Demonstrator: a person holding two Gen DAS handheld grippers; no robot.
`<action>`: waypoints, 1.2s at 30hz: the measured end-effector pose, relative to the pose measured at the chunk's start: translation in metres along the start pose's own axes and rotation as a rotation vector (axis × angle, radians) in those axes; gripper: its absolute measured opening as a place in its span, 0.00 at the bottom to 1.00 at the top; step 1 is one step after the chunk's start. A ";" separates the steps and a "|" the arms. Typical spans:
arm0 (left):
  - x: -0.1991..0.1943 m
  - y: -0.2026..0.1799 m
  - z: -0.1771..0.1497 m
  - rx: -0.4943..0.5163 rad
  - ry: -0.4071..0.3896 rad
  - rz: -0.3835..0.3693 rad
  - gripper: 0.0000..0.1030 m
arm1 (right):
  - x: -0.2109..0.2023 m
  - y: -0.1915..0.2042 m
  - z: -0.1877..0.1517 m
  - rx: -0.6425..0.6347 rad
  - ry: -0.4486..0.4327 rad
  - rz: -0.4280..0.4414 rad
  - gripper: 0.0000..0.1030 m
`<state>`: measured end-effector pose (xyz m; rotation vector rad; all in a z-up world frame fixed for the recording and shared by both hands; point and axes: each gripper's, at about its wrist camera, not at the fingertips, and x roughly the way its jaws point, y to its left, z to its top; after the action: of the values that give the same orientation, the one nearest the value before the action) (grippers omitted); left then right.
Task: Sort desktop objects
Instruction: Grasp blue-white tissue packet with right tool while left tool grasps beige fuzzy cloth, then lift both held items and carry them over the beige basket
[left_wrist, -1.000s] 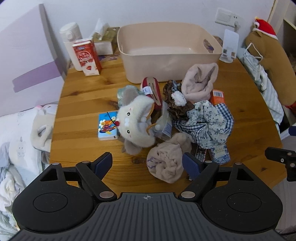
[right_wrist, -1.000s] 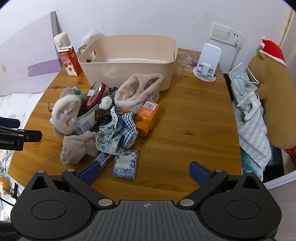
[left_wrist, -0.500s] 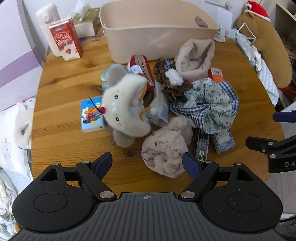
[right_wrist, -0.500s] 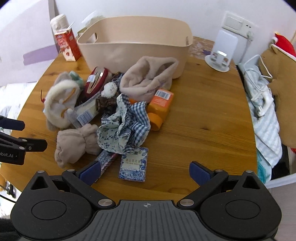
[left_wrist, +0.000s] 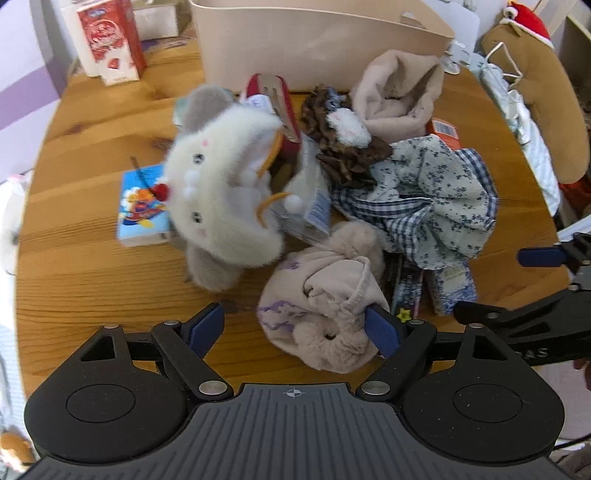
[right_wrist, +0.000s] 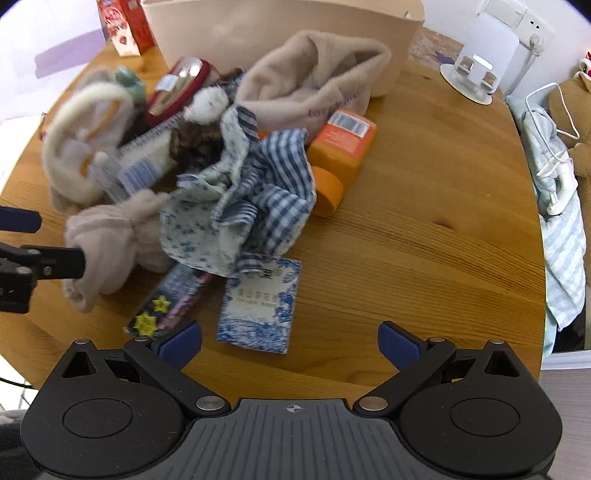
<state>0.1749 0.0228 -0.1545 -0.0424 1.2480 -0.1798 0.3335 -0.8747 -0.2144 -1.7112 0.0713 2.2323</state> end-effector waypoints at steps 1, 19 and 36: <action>0.002 -0.001 -0.001 0.008 -0.007 -0.013 0.82 | 0.003 0.000 0.000 -0.001 0.006 -0.001 1.00; 0.035 -0.019 0.004 0.028 0.049 -0.034 0.81 | 0.029 0.009 -0.001 0.087 0.024 0.009 0.95; 0.024 -0.018 -0.009 0.084 0.029 -0.073 0.40 | 0.016 -0.012 -0.017 0.211 -0.013 0.021 0.42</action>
<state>0.1719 0.0015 -0.1778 -0.0128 1.2671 -0.2974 0.3495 -0.8641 -0.2321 -1.5895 0.3118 2.1635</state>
